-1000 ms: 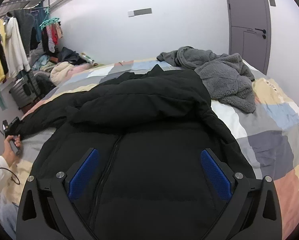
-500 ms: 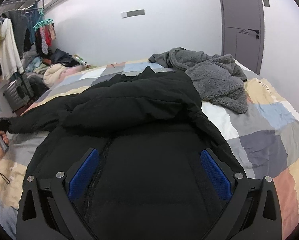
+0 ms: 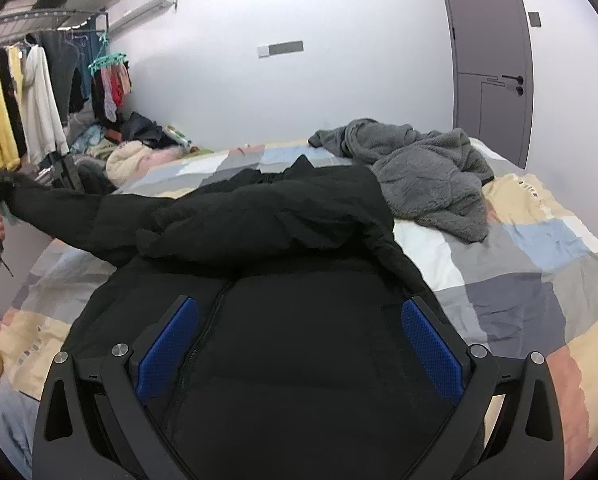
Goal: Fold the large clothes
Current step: 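Grasp the other sleeve cuff with the left tool and lift it, then fold the held sleeve across the jacket with the left tool and release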
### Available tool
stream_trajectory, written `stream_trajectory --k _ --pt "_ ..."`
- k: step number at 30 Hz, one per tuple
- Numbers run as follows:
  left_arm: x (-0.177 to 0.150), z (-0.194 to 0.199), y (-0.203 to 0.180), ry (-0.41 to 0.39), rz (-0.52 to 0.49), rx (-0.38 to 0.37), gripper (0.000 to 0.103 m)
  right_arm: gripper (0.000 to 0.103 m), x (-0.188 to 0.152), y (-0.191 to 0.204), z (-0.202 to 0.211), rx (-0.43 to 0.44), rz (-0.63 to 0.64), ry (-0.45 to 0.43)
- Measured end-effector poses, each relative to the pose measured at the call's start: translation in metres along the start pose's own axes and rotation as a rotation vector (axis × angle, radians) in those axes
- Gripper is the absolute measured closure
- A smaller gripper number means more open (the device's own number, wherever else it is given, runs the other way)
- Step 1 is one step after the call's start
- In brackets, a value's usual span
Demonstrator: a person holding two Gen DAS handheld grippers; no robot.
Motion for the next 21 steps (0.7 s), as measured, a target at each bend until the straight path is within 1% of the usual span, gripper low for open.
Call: stream_trajectory --k 5,6,7,9,11,13,15,17,18,19,21 --pt "0.013 0.03 -0.071 -0.018 -0.137 -0.043 0.093 0.0 0.003 -0.011 0.008 0.011 -0.008 -0.031" --pt "0.014 0.037 -0.09 -0.024 -0.175 -0.054 0.093 0.0 0.003 -0.013 0.009 0.014 -0.011 -0.035" --pt "0.013 0.042 -0.103 -0.027 -0.199 -0.062 0.093 0.0 0.002 -0.015 0.01 0.016 -0.014 -0.037" --pt "0.01 0.052 -0.14 -0.034 -0.266 -0.092 0.093 0.0 0.003 -0.022 0.012 0.018 -0.028 -0.036" --pt "0.004 0.061 -0.168 -0.043 -0.307 -0.116 0.093 0.0 0.003 -0.028 0.012 0.019 -0.041 -0.032" --pt "-0.008 0.07 -0.205 -0.061 -0.371 -0.159 0.093 0.0 0.005 -0.033 0.014 0.008 -0.043 -0.037" --pt "-0.023 0.077 -0.237 -0.061 -0.422 -0.201 0.093 0.0 0.006 -0.037 0.016 -0.008 -0.042 -0.045" --pt "-0.048 0.08 -0.273 -0.05 -0.476 -0.25 0.093 0.0 0.006 -0.043 0.018 -0.016 -0.052 -0.055" --pt "-0.055 0.08 -0.282 -0.044 -0.491 -0.263 0.093 0.0 0.007 -0.046 0.019 -0.021 -0.056 -0.059" --pt "-0.067 0.079 -0.299 -0.032 -0.508 -0.286 0.093 0.0 0.007 -0.049 0.02 -0.028 -0.061 -0.064" --pt "-0.084 0.078 -0.326 -0.012 -0.515 -0.328 0.093 0.0 0.008 -0.056 0.021 -0.036 -0.073 -0.068"
Point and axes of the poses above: each gripper's, at about its wrist camera, not at the fingertips, and z roughly against the way its jaws point, y to its left, x to its top, the point moved 1 cm from there along -z, roughly the way its jaws point, and after that the axes turned 9 degrees about -x, right-handed, at the moved point
